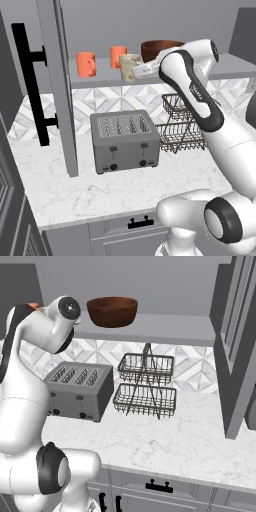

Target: Gather all objects into one cabinet and sort the glasses and bowls to opposite sides.

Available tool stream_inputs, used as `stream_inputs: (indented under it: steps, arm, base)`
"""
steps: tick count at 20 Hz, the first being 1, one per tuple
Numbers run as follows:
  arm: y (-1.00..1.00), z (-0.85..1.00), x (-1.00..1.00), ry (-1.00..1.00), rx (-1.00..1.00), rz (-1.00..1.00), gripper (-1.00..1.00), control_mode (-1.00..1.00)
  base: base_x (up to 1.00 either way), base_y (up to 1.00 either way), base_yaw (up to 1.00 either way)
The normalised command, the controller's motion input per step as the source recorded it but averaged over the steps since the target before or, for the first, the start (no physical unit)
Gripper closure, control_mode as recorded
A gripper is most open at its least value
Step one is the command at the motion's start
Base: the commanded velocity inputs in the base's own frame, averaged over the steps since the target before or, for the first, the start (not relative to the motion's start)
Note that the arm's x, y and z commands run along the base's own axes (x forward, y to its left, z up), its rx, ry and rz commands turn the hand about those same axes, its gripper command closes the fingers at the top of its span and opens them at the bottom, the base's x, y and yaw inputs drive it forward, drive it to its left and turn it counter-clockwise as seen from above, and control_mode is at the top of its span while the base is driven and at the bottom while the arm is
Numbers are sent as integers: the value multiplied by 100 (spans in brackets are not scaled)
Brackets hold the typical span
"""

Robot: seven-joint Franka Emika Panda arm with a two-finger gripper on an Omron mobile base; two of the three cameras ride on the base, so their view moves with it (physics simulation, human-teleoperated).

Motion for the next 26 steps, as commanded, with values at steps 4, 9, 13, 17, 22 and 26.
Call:
stream_inputs:
  steps: [4,9,13,17,22,26]
  arm:
    - [28,1,36,1,0,2,100,-100]
    - [25,0,40,1,0,0,100,-100]
    - [9,0,37,0,0,0,100,-100]
    - [0,0,37,0,0,0,100,-100]
    - [4,-6,39,0,0,0,100,-100]
    - [21,-10,19,0,0,0,100,-100]
  base:
    - [0,0,0]
    - [0,0,0]
    - [0,0,0]
    - [0,0,0]
    - [0,0,0]
    - [0,0,0]
